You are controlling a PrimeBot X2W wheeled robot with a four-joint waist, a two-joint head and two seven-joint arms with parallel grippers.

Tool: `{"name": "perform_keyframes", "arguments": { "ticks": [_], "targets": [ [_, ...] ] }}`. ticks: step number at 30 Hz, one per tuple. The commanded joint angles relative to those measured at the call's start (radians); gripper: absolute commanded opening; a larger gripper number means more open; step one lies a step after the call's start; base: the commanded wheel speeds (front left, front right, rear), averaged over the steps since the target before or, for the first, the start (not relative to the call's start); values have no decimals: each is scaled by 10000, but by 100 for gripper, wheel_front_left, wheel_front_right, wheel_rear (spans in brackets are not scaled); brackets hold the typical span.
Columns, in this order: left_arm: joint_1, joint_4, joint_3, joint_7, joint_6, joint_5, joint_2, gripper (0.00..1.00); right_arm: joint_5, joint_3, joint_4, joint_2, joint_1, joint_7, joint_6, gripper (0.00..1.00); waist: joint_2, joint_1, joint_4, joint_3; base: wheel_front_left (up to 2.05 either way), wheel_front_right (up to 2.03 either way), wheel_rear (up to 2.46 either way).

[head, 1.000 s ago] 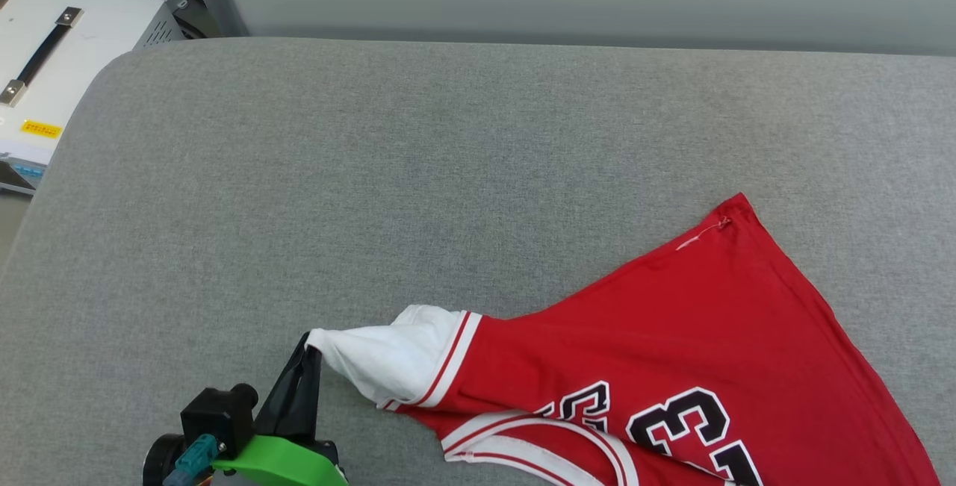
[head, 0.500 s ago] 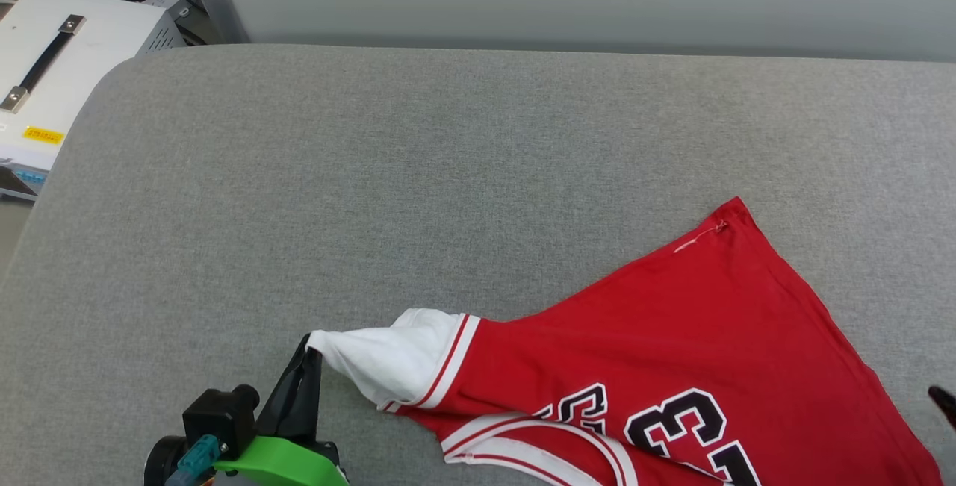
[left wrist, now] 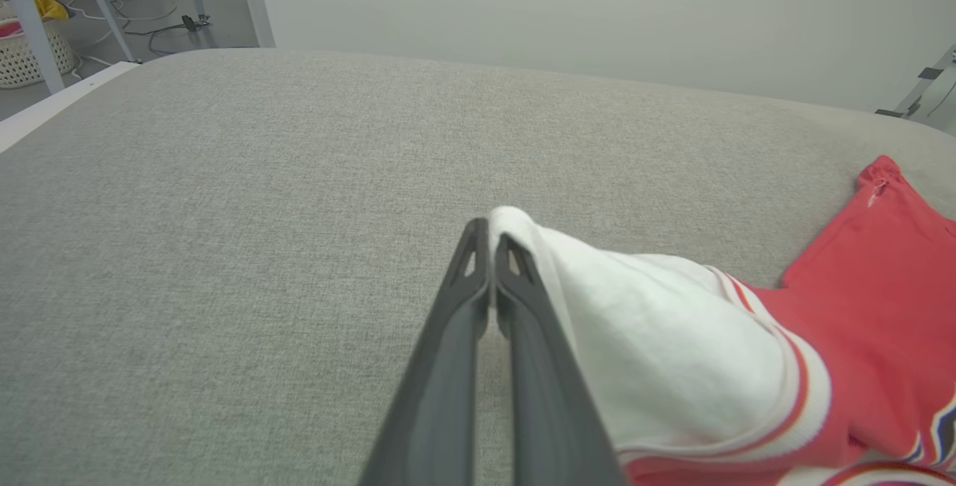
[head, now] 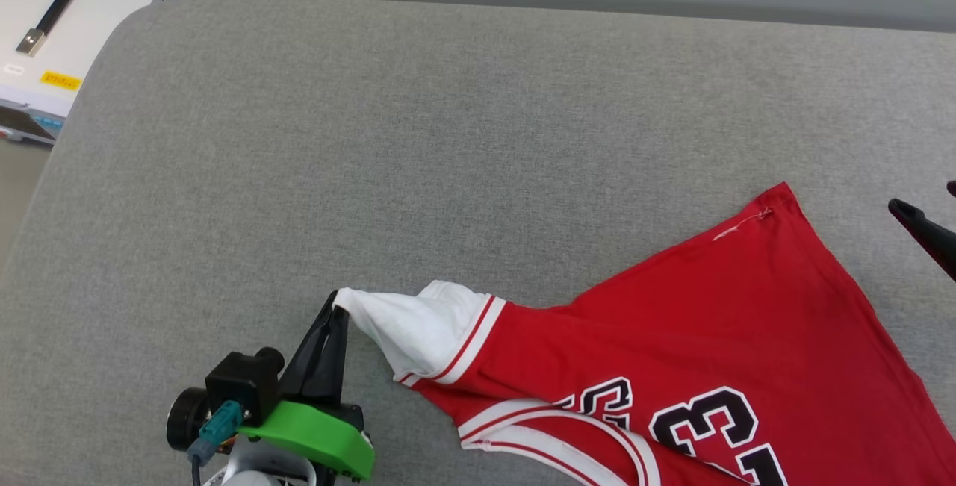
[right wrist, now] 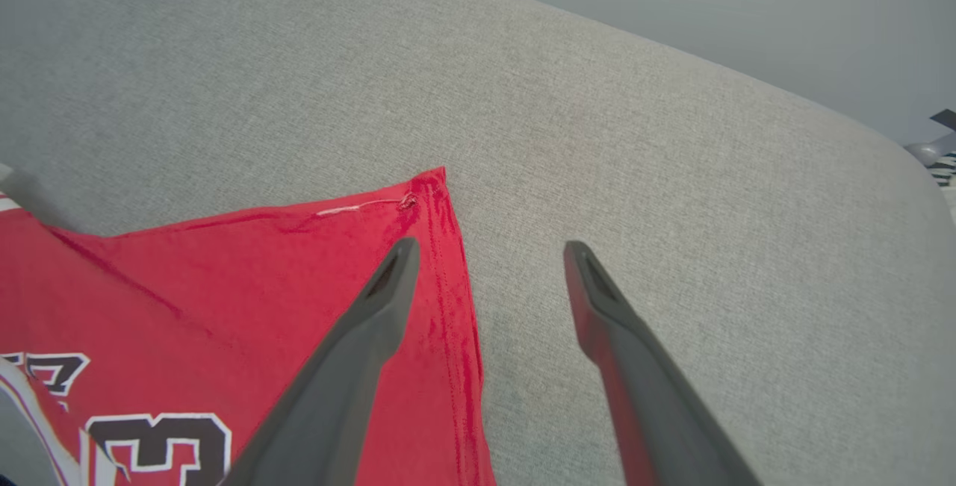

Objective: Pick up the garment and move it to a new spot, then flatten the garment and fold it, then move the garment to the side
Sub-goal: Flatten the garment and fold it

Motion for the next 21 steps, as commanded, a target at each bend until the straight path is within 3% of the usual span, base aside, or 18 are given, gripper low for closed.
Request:
{"name": "perform_keyframes", "arguments": {
  "ticks": [1,9,16,21],
  "targets": [
    [-257,-23,-43,-79,-38,123,-56,0,-115,312,251,-36,-553,220,-7,100,0,1,313,367,0,0,0],
    [-842,-49,-298,-164,-160,294,-276,0,-156,2137,2252,183,-2899,1414,-7,100,0,1,774,1156,0,0,0],
    [-1224,52,-434,-229,-252,378,-491,0,-132,3204,3841,572,-4024,1183,-7,100,0,1,1099,1723,0,0,0],
    [-1369,184,-464,-259,-312,424,-581,0,10,4113,4734,753,-3990,1005,-7,100,0,1,1214,1882,0,0,0]
  ]
}}
